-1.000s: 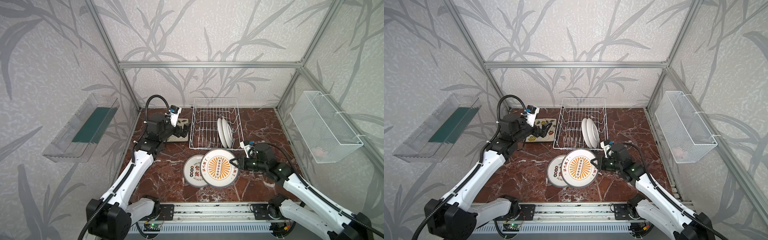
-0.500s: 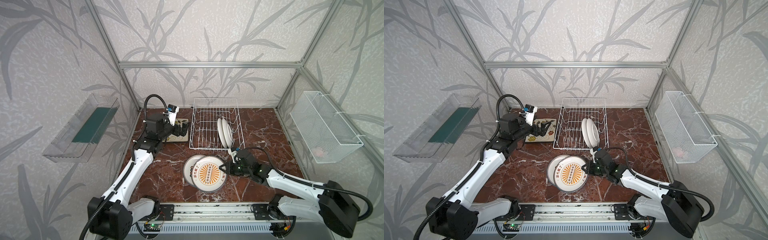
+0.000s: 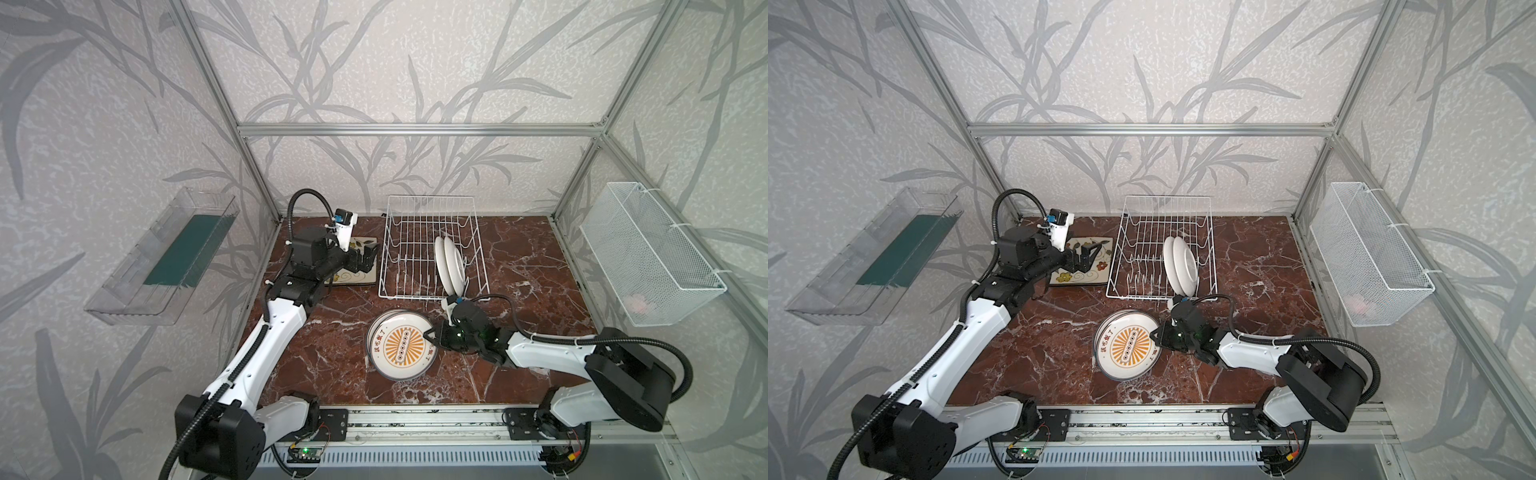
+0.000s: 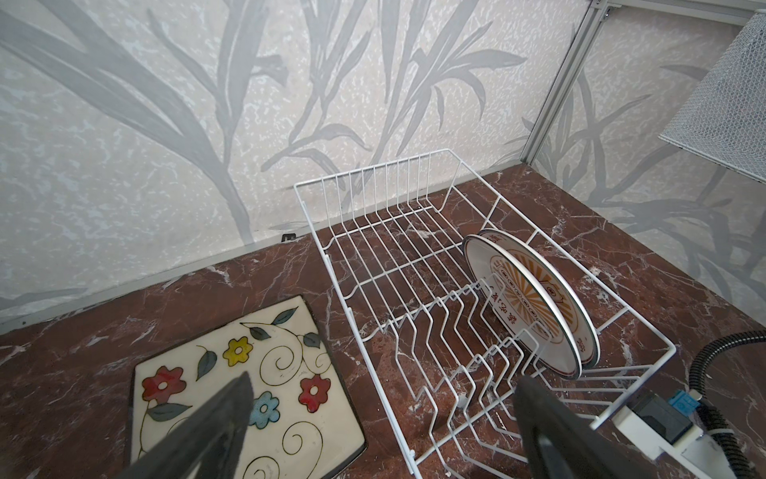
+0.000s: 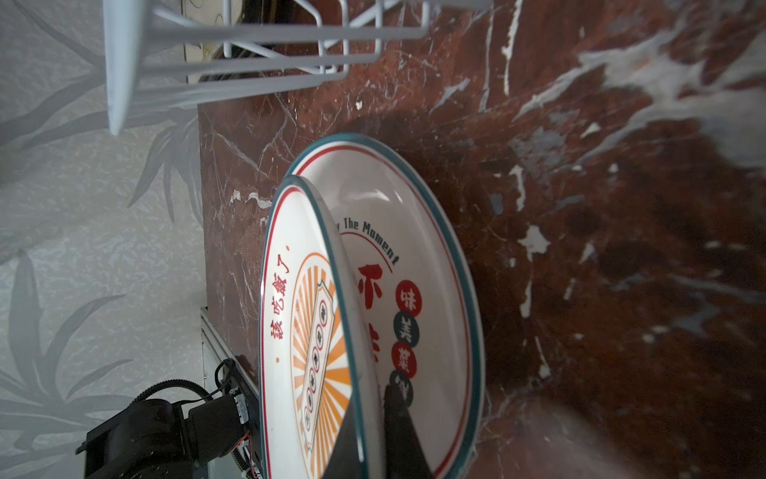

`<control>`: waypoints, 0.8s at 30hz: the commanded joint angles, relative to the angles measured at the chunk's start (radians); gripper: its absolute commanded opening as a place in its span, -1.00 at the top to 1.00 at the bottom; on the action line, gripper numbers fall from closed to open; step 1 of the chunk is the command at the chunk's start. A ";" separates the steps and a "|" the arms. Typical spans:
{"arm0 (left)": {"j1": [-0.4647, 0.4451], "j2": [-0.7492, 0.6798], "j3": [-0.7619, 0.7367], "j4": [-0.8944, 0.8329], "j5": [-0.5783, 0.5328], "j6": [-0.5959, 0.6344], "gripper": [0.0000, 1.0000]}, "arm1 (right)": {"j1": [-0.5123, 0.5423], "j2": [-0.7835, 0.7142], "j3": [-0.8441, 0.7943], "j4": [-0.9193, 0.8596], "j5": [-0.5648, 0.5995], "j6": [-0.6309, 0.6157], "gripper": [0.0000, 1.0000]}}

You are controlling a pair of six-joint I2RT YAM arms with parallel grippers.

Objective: Unload the plates from the dish rack
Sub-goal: 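Lower the sunburst plate onto the red-text plate with the right gripper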

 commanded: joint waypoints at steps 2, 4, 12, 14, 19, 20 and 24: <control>0.009 -0.023 -0.010 -0.016 0.012 -0.012 -0.98 | 0.023 0.035 0.026 0.119 0.027 0.068 0.98; 0.009 -0.021 -0.011 -0.016 0.011 -0.013 -0.98 | 0.030 0.047 0.030 0.122 0.030 0.072 0.93; 0.008 -0.013 -0.007 -0.025 0.010 -0.012 -0.98 | 0.032 0.021 0.008 0.085 0.088 0.074 0.74; 0.009 -0.011 -0.005 -0.025 0.010 -0.014 -0.98 | 0.032 0.018 0.005 0.072 0.090 0.072 0.60; 0.009 -0.004 -0.002 -0.028 0.011 -0.015 -0.98 | 0.032 0.020 0.011 0.044 0.065 0.063 0.48; 0.009 -0.003 -0.001 -0.028 0.008 -0.015 -0.98 | 0.032 0.021 0.014 0.040 0.059 0.062 0.48; 0.009 -0.003 0.001 -0.034 0.008 -0.015 -0.98 | 0.032 0.024 0.024 0.014 0.038 0.049 0.34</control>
